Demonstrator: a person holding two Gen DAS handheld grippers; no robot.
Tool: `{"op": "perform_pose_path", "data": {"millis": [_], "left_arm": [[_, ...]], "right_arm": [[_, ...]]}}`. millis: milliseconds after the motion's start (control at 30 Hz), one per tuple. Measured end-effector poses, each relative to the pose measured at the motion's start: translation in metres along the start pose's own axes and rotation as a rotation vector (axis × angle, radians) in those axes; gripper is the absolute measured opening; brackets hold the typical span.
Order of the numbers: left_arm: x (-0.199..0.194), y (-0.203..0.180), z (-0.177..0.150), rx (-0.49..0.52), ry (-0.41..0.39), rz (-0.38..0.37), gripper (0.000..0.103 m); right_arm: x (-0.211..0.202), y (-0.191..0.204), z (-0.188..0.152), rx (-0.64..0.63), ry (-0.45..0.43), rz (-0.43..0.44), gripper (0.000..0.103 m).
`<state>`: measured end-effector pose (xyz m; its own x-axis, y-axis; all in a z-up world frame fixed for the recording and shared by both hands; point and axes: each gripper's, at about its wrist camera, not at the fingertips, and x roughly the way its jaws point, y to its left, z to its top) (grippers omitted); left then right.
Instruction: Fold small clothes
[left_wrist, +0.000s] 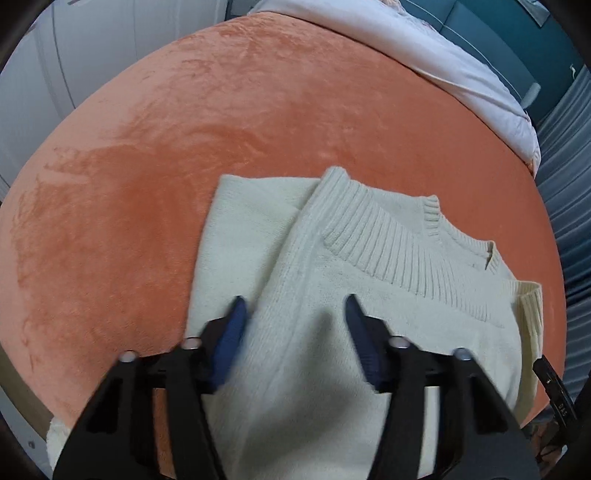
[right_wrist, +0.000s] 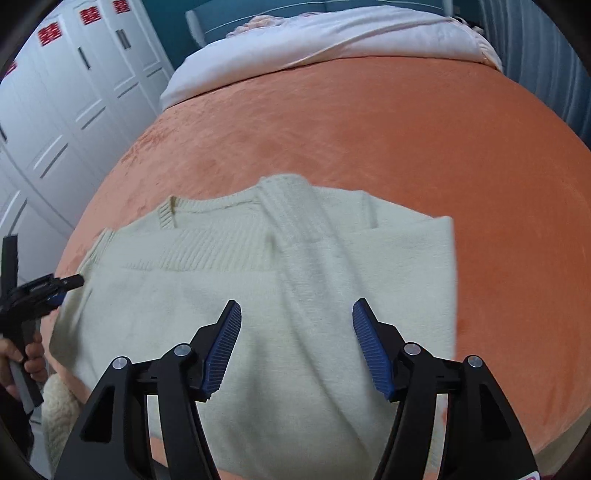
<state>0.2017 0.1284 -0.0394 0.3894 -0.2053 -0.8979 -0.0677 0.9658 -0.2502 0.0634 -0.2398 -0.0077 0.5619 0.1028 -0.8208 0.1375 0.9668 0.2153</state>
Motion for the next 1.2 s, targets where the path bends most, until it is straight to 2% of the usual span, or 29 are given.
{"op": "perform_pose_path", "data": {"millis": [33,67,100,167,233,267,333,367,433,500,567,667,733,800,833,867,900,1033,1100,1133,1200], "left_arm": [[0.001,-0.001,0.0,0.001,0.007,0.009,0.014],[0.001,0.0,0.003,-0.006,-0.001,0.006,0.009],[-0.003,0.002,0.006,-0.022,-0.023,-0.004,0.008],[-0.009,0.004,0.011,-0.04,-0.054,-0.017,0.008],[-0.004,0.005,0.016,-0.036,-0.053,-0.001,0.008],[0.005,0.005,0.017,-0.029,-0.038,0.022,0.009],[0.02,0.008,0.015,-0.027,0.001,0.047,0.011],[0.021,0.009,0.014,-0.034,-0.007,0.043,0.012],[0.012,0.007,0.01,-0.029,-0.031,0.051,0.016],[-0.001,0.005,0.002,-0.011,-0.045,0.064,0.018],[-0.014,0.003,-0.009,-0.011,-0.061,0.063,0.018],[-0.037,-0.008,-0.033,-0.009,-0.104,0.045,0.02],[-0.043,-0.019,-0.05,0.025,-0.113,0.055,0.026],[-0.036,-0.023,-0.061,0.076,-0.103,0.101,0.033],[-0.031,-0.02,-0.065,0.083,-0.087,0.134,0.032],[-0.031,-0.016,-0.067,0.083,-0.084,0.143,0.031],[-0.034,-0.013,-0.069,0.079,-0.091,0.147,0.031],[-0.043,-0.004,-0.071,0.058,-0.098,0.179,0.032],[-0.039,0.004,-0.073,0.03,-0.089,0.198,0.032],[-0.038,0.009,-0.074,0.012,-0.086,0.21,0.032],[-0.044,0.02,-0.077,-0.03,-0.083,0.2,0.033]], "right_arm": [[0.006,0.009,0.0,-0.066,-0.004,-0.04,0.043],[0.011,0.013,0.001,-0.118,-0.001,-0.092,0.007],[0.014,0.011,0.007,-0.117,0.007,-0.113,0.006],[0.006,-0.006,0.023,-0.034,-0.053,-0.099,0.006],[0.001,-0.033,0.039,0.059,-0.103,-0.125,0.006],[0.009,-0.049,0.043,0.098,-0.089,-0.137,0.006],[0.037,-0.083,0.042,0.152,0.003,-0.221,0.007],[0.041,-0.095,0.038,0.196,0.024,-0.197,0.007],[0.02,-0.102,0.028,0.268,-0.034,-0.138,0.012],[-0.013,-0.09,0.014,0.248,-0.115,-0.125,0.014],[-0.039,-0.07,-0.005,0.198,-0.153,-0.083,0.014],[-0.046,-0.041,-0.036,0.097,-0.11,-0.048,0.014],[-0.028,-0.033,-0.055,0.03,-0.045,-0.099,0.008],[-0.008,-0.056,-0.071,0.077,0.016,-0.146,0.0],[-0.008,-0.071,-0.076,0.131,0.005,-0.095,0.0],[-0.016,-0.078,-0.077,0.17,0.001,-0.083,0.0],[-0.024,-0.078,-0.074,0.184,0.001,-0.108,0.0],[-0.05,-0.061,-0.072,0.11,-0.07,-0.122,0.004],[-0.03,-0.064,-0.082,0.086,-0.014,-0.185,0.003],[-0.014,-0.068,-0.089,0.095,0.036,-0.197,0.0],[-0.015,-0.071,-0.094,0.131,0.03,-0.181,0.0]]}}
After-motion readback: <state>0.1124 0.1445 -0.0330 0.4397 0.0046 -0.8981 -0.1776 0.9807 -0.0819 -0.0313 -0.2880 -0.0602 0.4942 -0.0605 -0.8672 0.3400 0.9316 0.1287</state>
